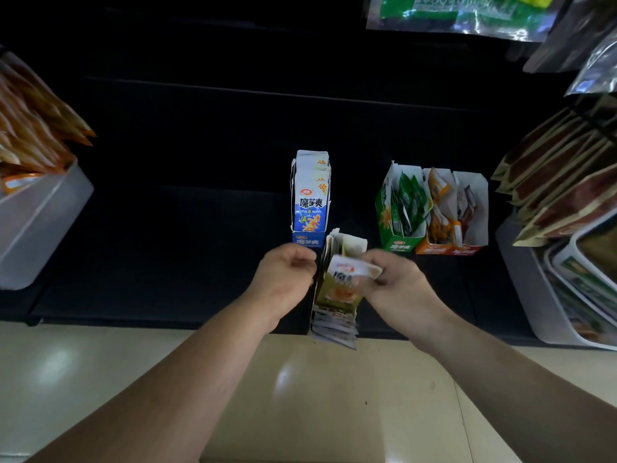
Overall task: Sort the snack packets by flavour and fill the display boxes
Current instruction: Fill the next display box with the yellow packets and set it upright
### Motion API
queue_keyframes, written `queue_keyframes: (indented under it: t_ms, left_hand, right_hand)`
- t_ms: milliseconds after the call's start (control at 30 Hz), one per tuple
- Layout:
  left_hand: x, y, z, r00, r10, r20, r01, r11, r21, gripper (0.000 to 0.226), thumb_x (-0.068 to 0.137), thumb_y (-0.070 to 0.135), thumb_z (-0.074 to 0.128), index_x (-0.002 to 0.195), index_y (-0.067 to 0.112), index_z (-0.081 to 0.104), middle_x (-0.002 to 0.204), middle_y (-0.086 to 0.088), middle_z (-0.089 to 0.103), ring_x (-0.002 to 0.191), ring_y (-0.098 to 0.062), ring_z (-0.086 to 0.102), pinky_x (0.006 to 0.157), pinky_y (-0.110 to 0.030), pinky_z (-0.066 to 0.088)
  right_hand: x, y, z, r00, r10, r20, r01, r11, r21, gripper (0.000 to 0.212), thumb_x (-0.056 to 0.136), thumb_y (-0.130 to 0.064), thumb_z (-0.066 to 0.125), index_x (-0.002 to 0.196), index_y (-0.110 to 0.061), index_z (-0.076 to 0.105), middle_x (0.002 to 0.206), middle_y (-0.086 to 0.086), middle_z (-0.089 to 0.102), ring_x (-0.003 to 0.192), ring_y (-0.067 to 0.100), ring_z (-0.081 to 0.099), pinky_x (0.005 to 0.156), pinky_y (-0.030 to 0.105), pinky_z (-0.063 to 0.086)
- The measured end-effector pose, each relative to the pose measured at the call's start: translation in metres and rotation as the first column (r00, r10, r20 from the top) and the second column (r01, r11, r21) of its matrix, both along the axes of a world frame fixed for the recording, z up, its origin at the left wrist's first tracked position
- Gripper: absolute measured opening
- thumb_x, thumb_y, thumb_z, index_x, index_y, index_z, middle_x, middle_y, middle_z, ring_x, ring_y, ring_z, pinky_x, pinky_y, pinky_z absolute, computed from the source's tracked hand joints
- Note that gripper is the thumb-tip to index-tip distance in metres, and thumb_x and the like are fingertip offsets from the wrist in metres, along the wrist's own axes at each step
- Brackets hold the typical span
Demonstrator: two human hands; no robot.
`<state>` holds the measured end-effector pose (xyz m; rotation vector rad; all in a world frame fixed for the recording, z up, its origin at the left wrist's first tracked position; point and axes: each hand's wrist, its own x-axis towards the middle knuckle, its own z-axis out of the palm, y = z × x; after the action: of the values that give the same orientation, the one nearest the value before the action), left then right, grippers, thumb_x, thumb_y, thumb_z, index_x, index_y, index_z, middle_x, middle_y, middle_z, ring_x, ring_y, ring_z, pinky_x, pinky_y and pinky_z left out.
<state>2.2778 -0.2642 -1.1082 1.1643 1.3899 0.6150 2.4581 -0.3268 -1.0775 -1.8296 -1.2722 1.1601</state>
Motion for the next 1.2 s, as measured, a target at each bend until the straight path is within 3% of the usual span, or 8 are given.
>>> queue_keyframes:
  t_ms: [67,233,367,667,767,967,1100,1200]
  left_hand:
    - [0.001,-0.001,-0.006,0.999,-0.046,-0.025,0.046,0.999,-0.03,0.018,0.103,0.015,0.058,0.099,0.029,0.069,0.102,0.003,0.073,0.095,-0.019,0.074,0.067,-0.028,0.056]
    - [0.006,0.003,-0.016,0.994,-0.035,-0.106,0.035,0.999,-0.003,0.017,0.101,0.022,0.062,0.089,0.025,0.073,0.09,0.0,0.075,0.08,-0.017,0.074,0.063,-0.026,0.055]
    - [0.018,0.006,-0.024,0.991,-0.035,-0.131,0.043,0.997,0.058,0.022,0.092,0.041,0.074,0.082,0.022,0.074,0.077,0.003,0.074,0.074,-0.016,0.072,0.067,-0.029,0.054]
    - [0.011,0.008,-0.021,0.993,-0.048,-0.111,0.06,0.992,0.111,0.017,0.097,0.017,0.07,0.083,0.021,0.078,0.079,0.006,0.076,0.076,-0.008,0.069,0.072,-0.019,0.055]
    - [0.008,0.01,-0.005,0.996,-0.028,-0.08,0.037,0.992,0.123,0.015,0.099,0.022,0.068,0.086,0.018,0.075,0.084,0.0,0.074,0.08,-0.012,0.071,0.077,-0.027,0.059]
    - [0.01,0.009,0.033,0.99,-0.019,0.137,0.031,0.996,-0.089,0.012,0.095,0.006,0.062,0.086,0.001,0.069,0.084,-0.018,0.076,0.077,-0.029,0.079,0.07,-0.04,0.066]
    - [0.012,0.008,0.037,0.98,-0.155,0.124,0.16,0.987,-0.028,0.009,0.095,0.012,0.07,0.09,0.012,0.078,0.092,-0.007,0.08,0.091,-0.021,0.078,0.081,-0.034,0.064]
    - [0.007,0.007,0.031,0.983,-0.171,0.068,0.173,0.985,-0.016,0.015,0.101,0.018,0.064,0.104,0.026,0.076,0.102,0.005,0.079,0.097,-0.009,0.075,0.079,-0.03,0.061]
  right_hand:
    - [-0.003,-0.004,-0.009,0.992,0.102,0.069,-0.098,0.993,-0.058,0.021,0.101,-0.016,0.062,0.095,-0.03,0.075,0.072,-0.007,0.067,0.059,0.007,0.054,0.052,0.021,0.043]
    - [-0.006,-0.014,-0.026,0.944,0.31,0.114,-0.27,0.923,-0.274,0.031,0.104,-0.027,0.058,0.132,-0.034,0.068,0.121,-0.014,0.068,0.109,0.0,0.062,0.081,0.006,0.046]
    - [-0.001,-0.011,-0.024,0.97,0.219,0.11,-0.197,0.964,-0.179,0.025,0.097,-0.024,0.069,0.12,-0.033,0.071,0.109,-0.016,0.072,0.104,-0.002,0.066,0.087,0.015,0.052]
    - [0.005,-0.005,-0.02,1.0,-0.015,-0.027,0.01,0.983,-0.184,0.025,0.098,-0.026,0.071,0.122,-0.034,0.07,0.107,-0.016,0.073,0.098,-0.003,0.066,0.085,0.018,0.053]
    - [0.0,-0.004,-0.018,0.999,-0.03,-0.026,0.025,0.985,-0.169,0.028,0.095,-0.022,0.074,0.121,-0.03,0.07,0.106,-0.013,0.074,0.099,0.001,0.068,0.088,0.02,0.055]
    - [-0.008,0.0,-0.01,0.997,-0.04,-0.071,0.034,0.996,-0.085,0.055,0.08,-0.031,0.089,0.13,-0.032,0.067,0.116,-0.009,0.071,0.107,0.003,0.068,0.096,0.03,0.059]
    - [-0.006,0.002,-0.007,0.994,-0.075,-0.075,0.076,0.997,0.009,0.02,0.096,-0.019,0.073,0.114,-0.028,0.075,0.102,-0.008,0.078,0.1,0.007,0.072,0.095,0.035,0.06]
    - [0.001,0.003,-0.006,0.967,-0.219,-0.131,0.217,0.976,-0.028,0.017,0.105,-0.016,0.06,0.107,-0.026,0.074,0.096,-0.005,0.08,0.097,0.015,0.075,0.087,0.037,0.063]
